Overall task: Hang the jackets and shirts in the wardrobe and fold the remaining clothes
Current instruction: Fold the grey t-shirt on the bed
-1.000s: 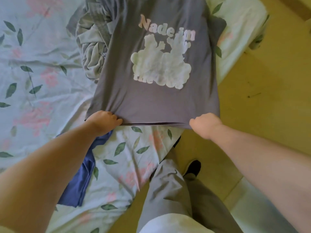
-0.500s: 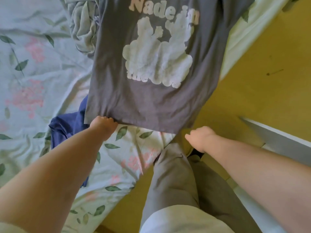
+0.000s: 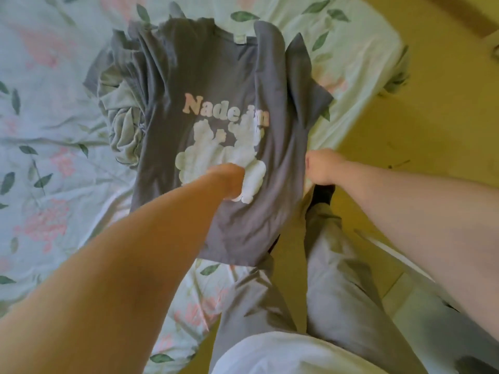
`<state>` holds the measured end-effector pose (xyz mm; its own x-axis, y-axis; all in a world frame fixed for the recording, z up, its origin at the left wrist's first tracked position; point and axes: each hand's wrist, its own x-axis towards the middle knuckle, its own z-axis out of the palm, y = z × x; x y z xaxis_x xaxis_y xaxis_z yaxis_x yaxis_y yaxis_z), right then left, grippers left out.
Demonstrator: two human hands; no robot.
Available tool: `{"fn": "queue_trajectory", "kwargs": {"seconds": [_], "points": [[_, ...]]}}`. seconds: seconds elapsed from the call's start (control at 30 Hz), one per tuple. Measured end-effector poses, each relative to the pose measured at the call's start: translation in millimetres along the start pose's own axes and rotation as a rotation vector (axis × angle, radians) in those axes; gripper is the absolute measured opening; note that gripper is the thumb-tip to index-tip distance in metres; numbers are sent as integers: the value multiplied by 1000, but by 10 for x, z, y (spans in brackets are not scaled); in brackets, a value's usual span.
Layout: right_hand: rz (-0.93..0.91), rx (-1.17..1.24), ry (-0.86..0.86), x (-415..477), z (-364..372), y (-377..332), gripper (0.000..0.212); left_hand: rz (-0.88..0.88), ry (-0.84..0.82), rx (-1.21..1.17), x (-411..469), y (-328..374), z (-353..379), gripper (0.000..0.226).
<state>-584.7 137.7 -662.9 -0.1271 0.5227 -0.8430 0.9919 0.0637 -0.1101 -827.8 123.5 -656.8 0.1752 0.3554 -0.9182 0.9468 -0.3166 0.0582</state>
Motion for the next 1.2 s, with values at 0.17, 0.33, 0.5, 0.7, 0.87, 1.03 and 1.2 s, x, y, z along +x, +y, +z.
{"fn": "queue_trajectory", "kwargs": {"seconds": [0.17, 0.33, 0.5, 0.7, 0.87, 1.03, 1.2], "points": [[131, 419, 201, 763, -595, 530, 20, 10, 317, -186, 553, 496, -1375, 29], [173, 665, 273, 1467, -856, 941, 49, -52, 560, -447, 1464, 767, -2412, 39], [78, 702, 297, 1853, -947, 1074, 53, -295, 534, -463, 2226, 769, -2899, 47], [93, 670, 134, 1703, -929, 1220, 45, -198, 390, -525, 2175, 839, -3141, 24], [287, 870, 139, 1240, -709, 1415, 11, 78, 356, -560, 2001, 1369, -3306, 15], [457, 942, 301, 927, -402, 1258, 8, 265, 342, -551, 2083, 1801, -3165, 13], [578, 1046, 425, 803, -75, 1097, 12, 426, 389, -451, 2159, 2009, -2971, 15]]}}
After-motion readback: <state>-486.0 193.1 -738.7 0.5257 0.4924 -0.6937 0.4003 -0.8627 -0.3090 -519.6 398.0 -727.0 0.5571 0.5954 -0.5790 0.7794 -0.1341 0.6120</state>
